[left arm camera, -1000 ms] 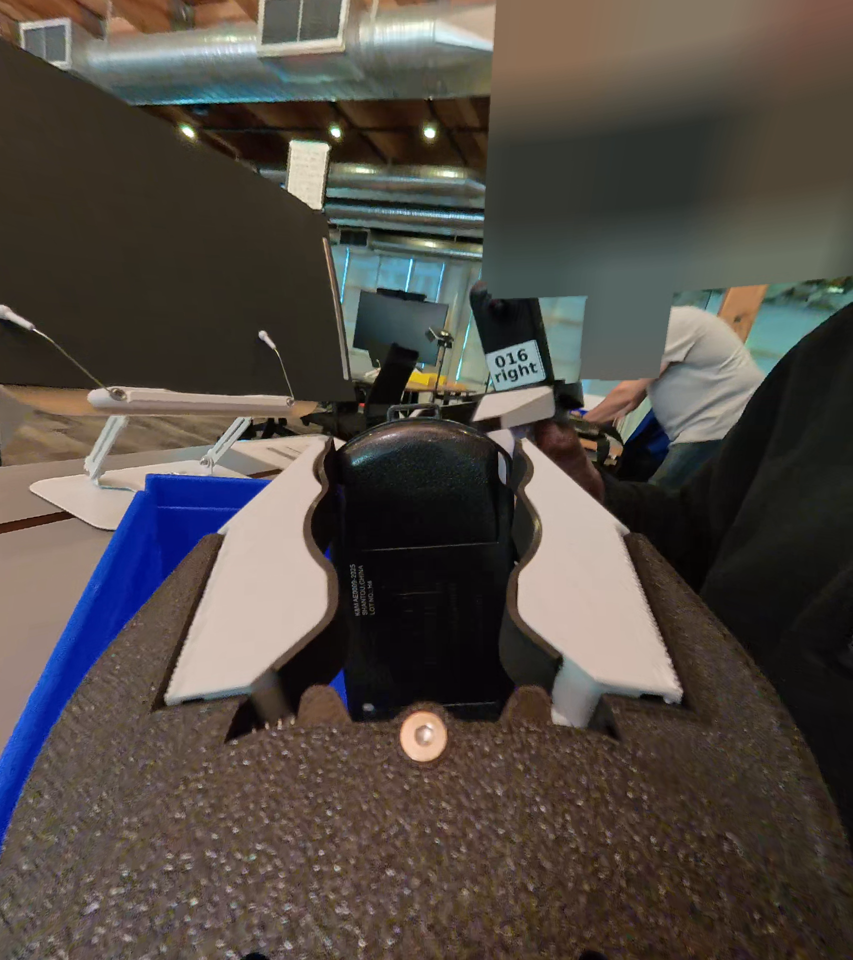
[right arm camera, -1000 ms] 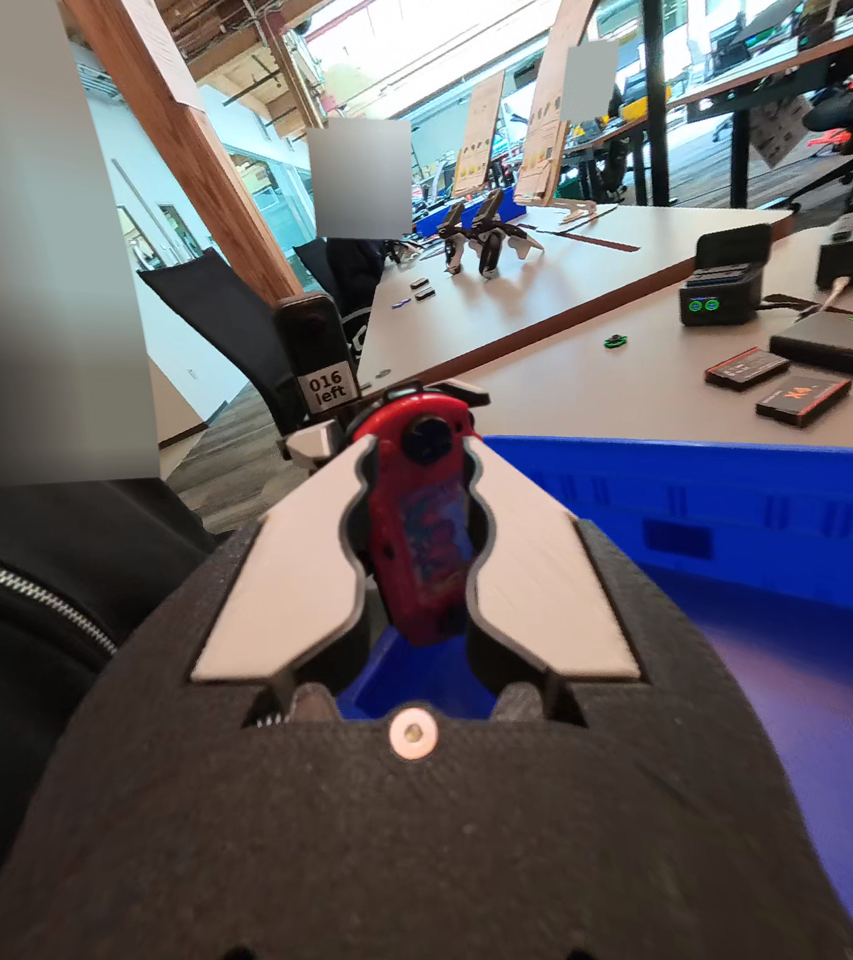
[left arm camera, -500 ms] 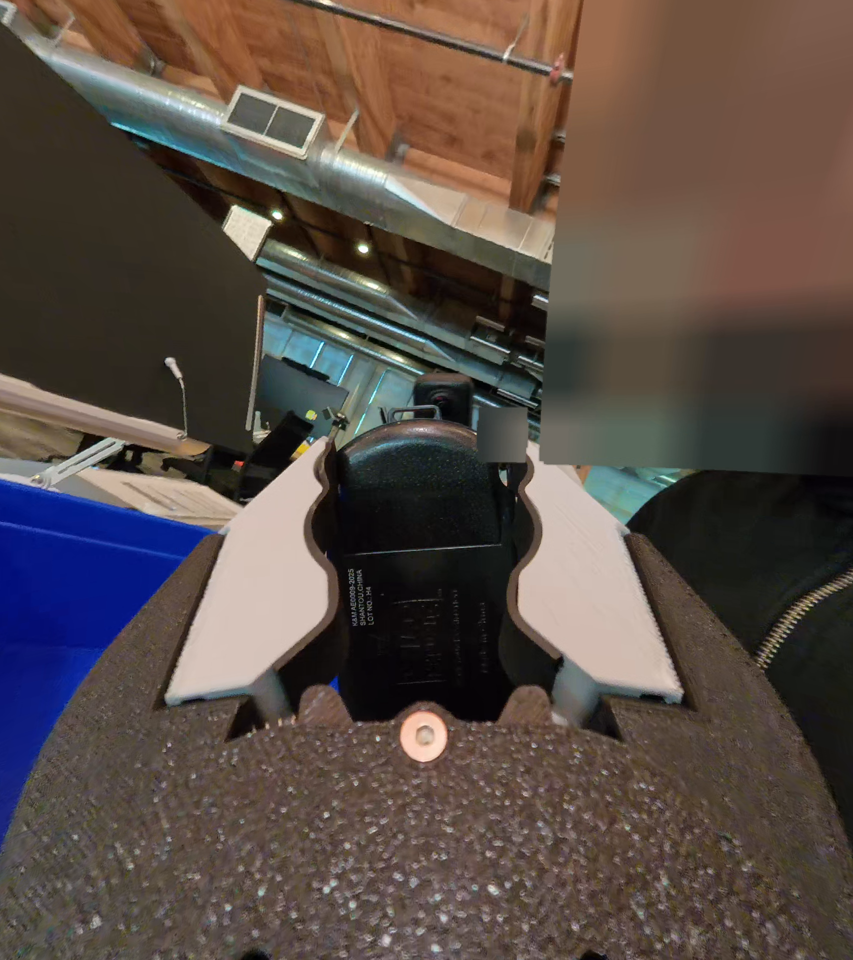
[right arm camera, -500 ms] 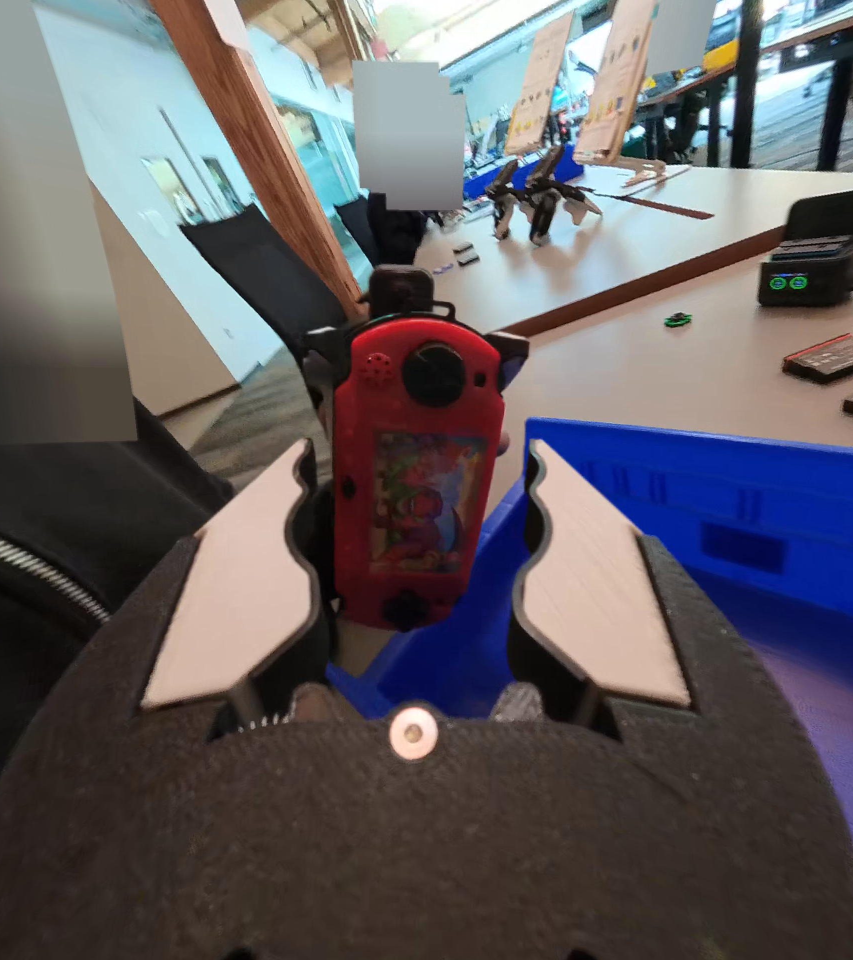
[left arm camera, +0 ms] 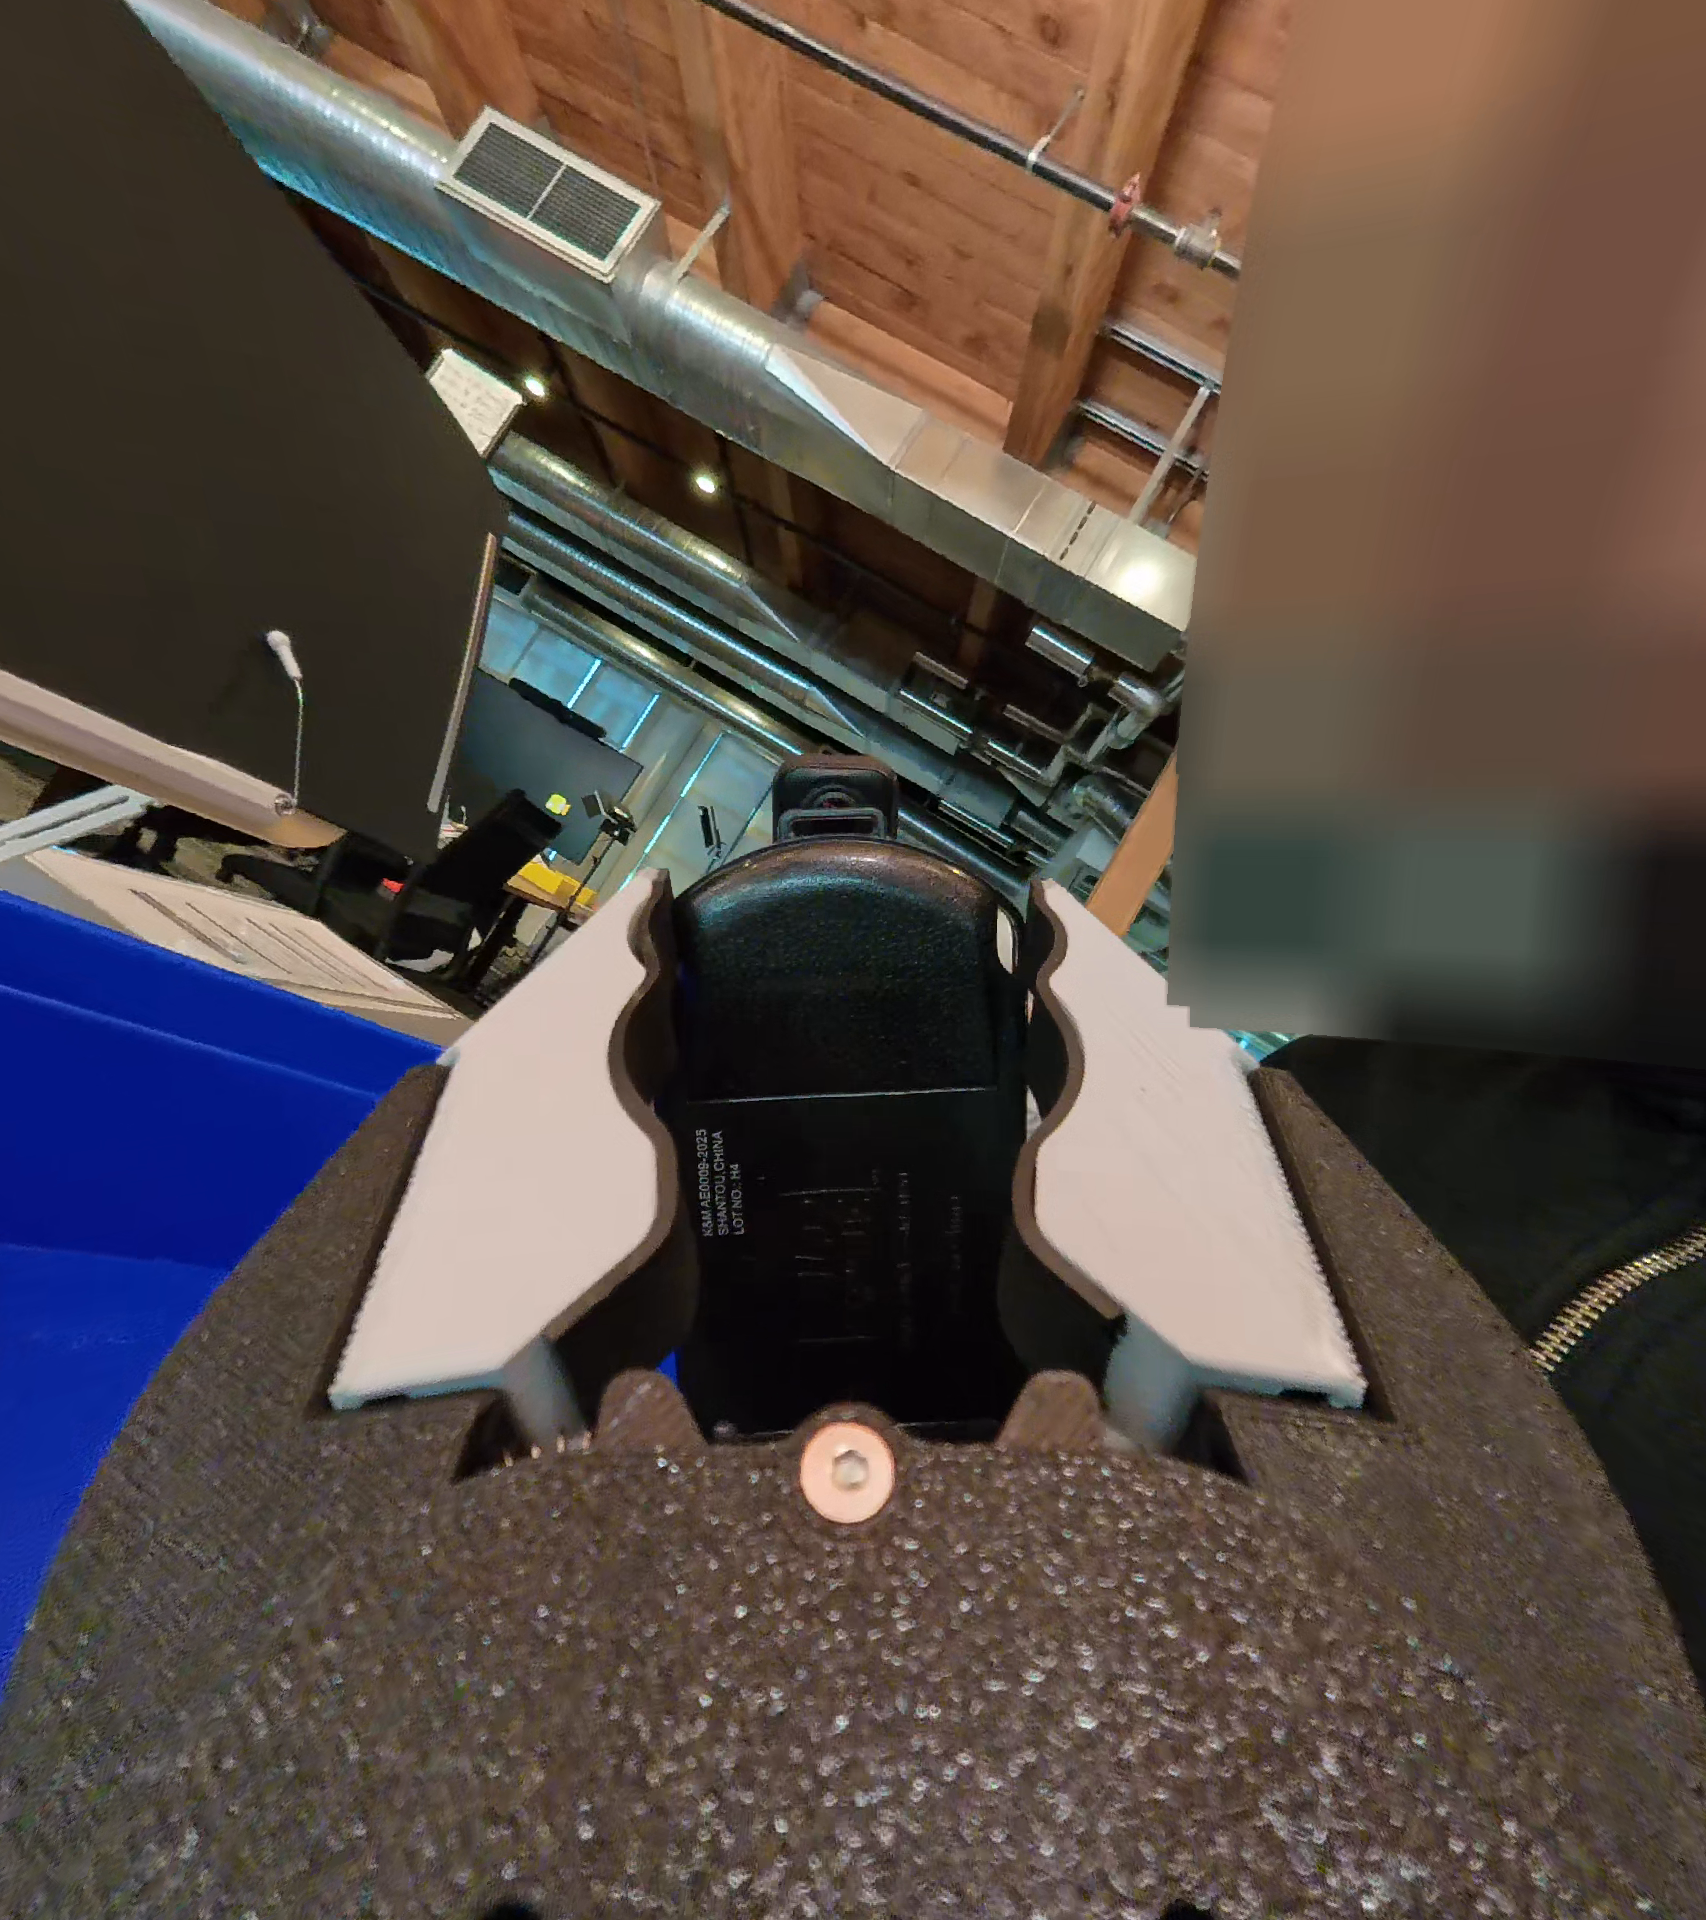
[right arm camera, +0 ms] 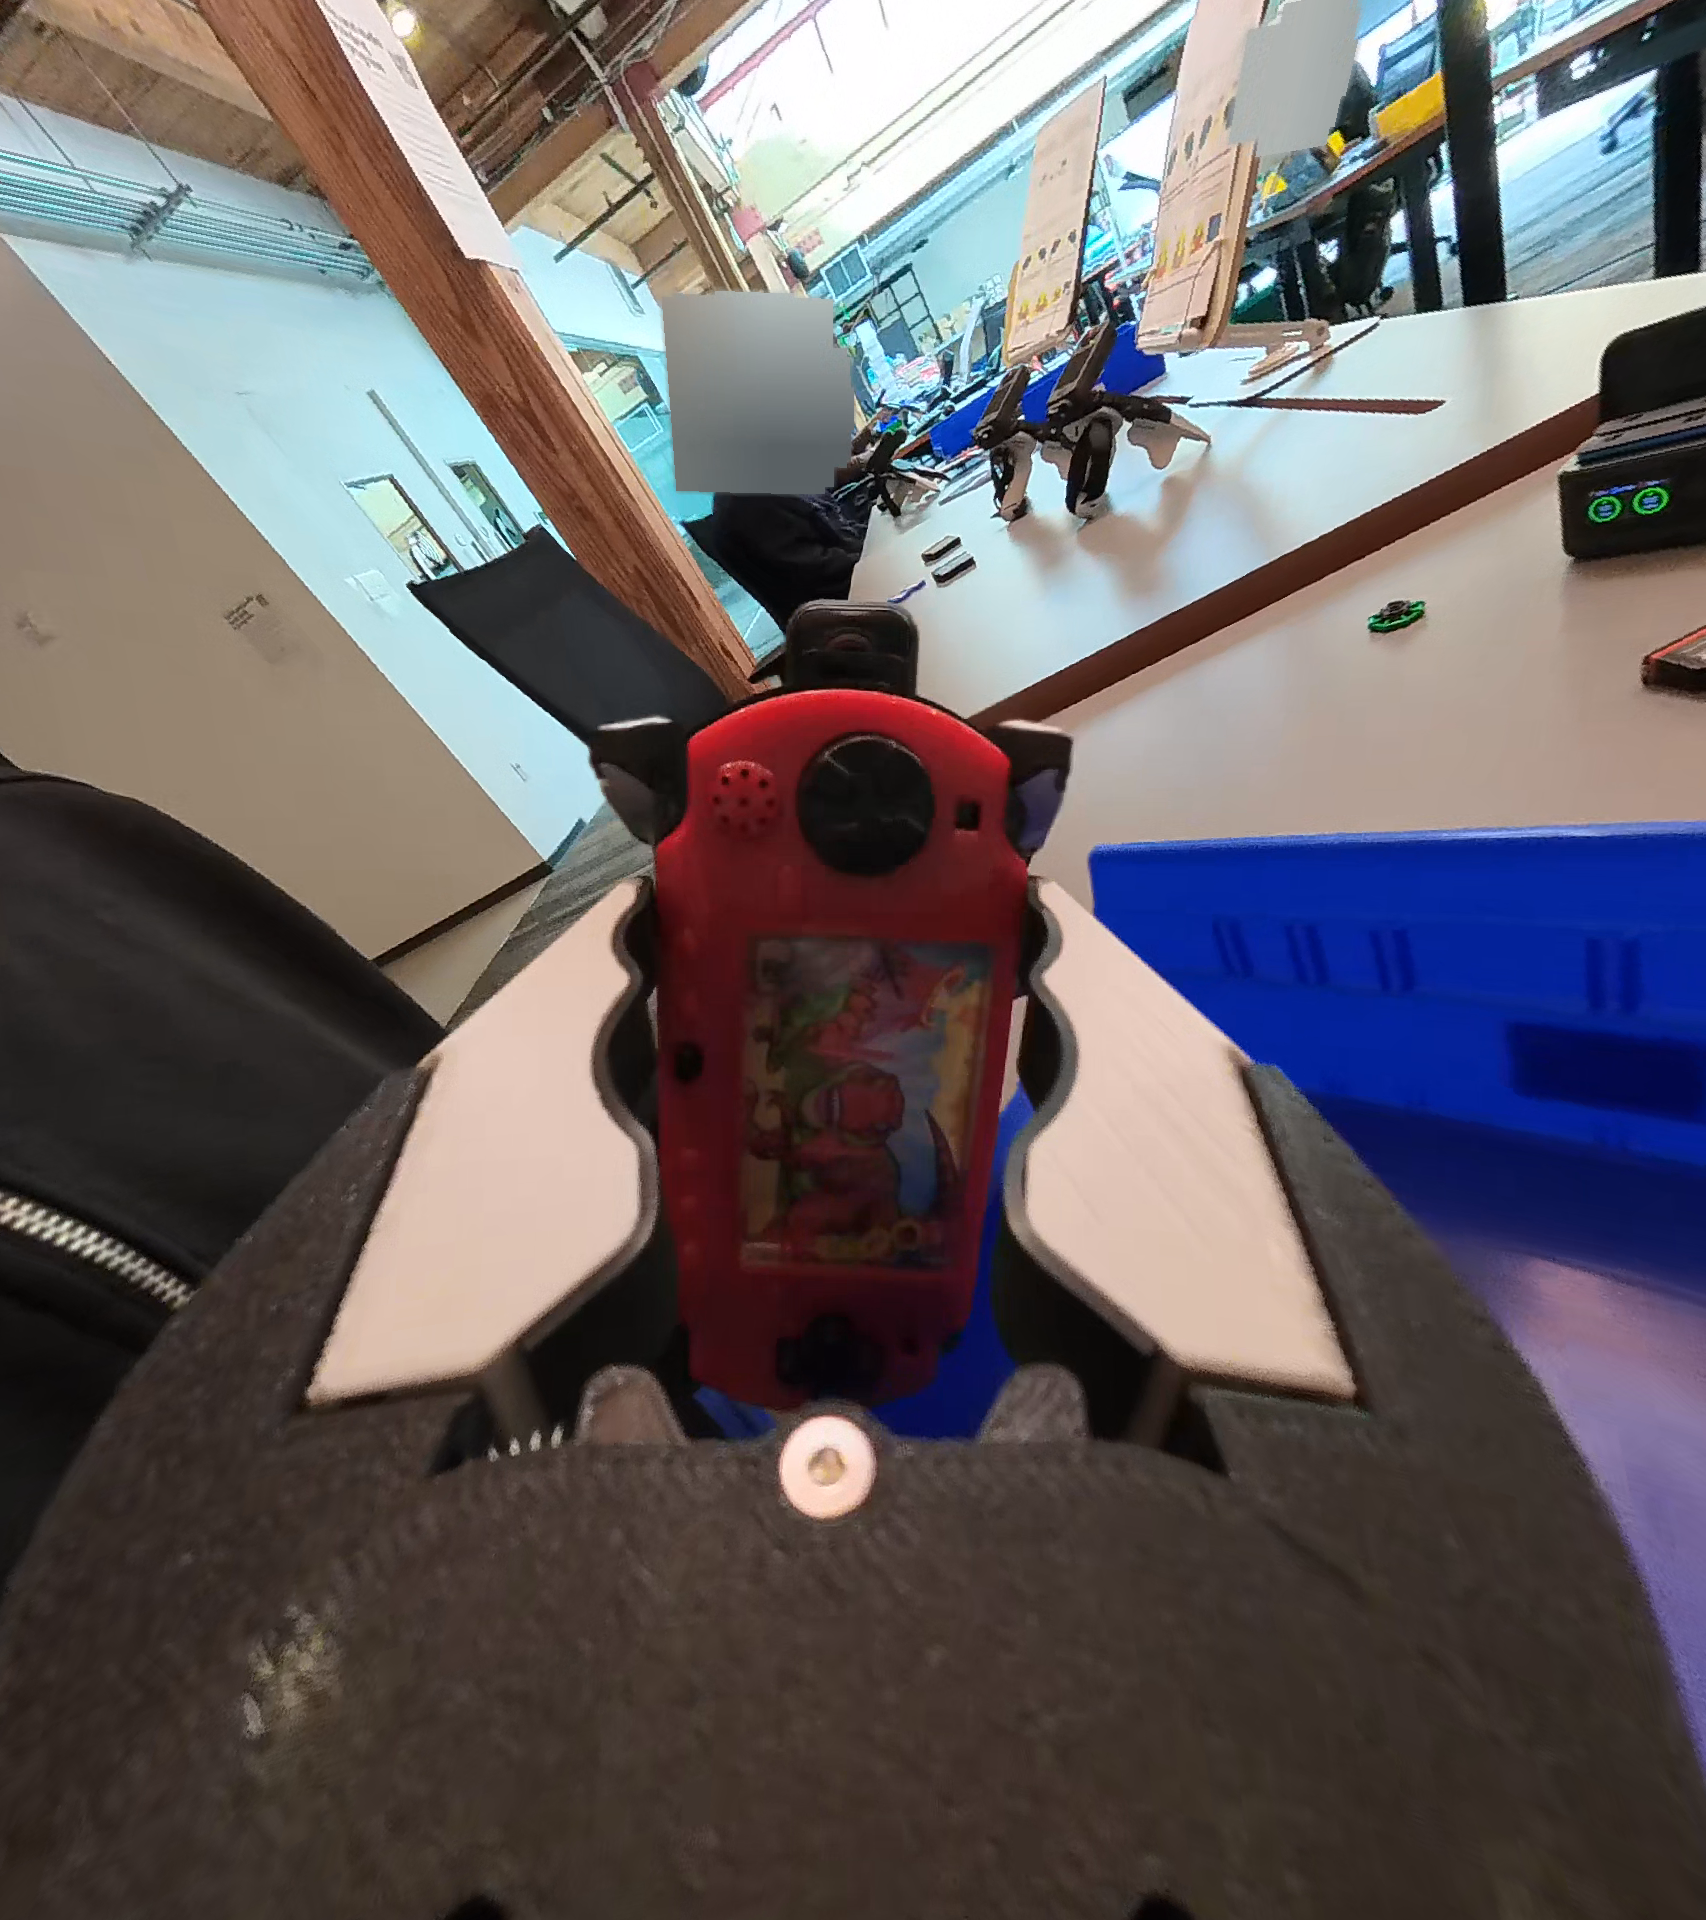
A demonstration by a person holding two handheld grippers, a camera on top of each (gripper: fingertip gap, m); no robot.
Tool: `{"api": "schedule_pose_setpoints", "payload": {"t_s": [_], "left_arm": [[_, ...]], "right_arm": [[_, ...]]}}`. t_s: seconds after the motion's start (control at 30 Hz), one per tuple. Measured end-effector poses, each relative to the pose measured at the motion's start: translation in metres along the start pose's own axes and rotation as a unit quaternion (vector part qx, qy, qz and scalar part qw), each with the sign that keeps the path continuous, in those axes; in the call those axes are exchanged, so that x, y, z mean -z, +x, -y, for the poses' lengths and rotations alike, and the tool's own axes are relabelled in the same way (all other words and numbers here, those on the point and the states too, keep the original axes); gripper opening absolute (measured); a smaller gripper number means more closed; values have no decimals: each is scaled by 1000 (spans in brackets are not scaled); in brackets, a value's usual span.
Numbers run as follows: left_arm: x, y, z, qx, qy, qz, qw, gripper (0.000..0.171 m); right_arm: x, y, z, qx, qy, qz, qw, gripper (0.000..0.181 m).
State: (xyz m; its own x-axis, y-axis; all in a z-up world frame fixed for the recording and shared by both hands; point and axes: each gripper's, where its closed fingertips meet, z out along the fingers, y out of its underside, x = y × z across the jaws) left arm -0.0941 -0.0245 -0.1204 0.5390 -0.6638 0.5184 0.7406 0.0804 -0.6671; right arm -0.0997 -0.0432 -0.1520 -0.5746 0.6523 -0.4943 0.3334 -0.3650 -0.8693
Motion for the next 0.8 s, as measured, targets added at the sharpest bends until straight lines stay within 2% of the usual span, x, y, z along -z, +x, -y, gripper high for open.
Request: {"api": "schedule_pose_setpoints", "payload": {"t_s": [0.1,0.17,0.23,0.33,0.4,0.47,0.67,0.8], "left_arm": [[1,-2,-1,-5,-18,3,1000,68],[6,-11,10,-25,1,48,999,68],[12,-16,15,-53,-2,81,995,70],[18,-26,2,-93,-61,147,983,68],[20,-34,-6,-118,-94,190,970,67],[21,-35,-10,-136,-106,210,962,58],[24,-38,-10,-125,-106,225,960,42],[25,-44,-14,-141,-121,244,952,38]], "right_arm": [[0,3,-1,16,-1,-20,1000,70],[3,17,0,61,-8,-82,995,70],[10,37,0,138,-35,-172,975,69],[18,54,0,222,-66,-259,938,69],[19,55,1,238,-68,-275,929,69],[19,55,2,242,-63,-280,927,69],[28,62,4,261,-54,-315,911,69],[30,63,4,268,-52,-330,904,69]]}}
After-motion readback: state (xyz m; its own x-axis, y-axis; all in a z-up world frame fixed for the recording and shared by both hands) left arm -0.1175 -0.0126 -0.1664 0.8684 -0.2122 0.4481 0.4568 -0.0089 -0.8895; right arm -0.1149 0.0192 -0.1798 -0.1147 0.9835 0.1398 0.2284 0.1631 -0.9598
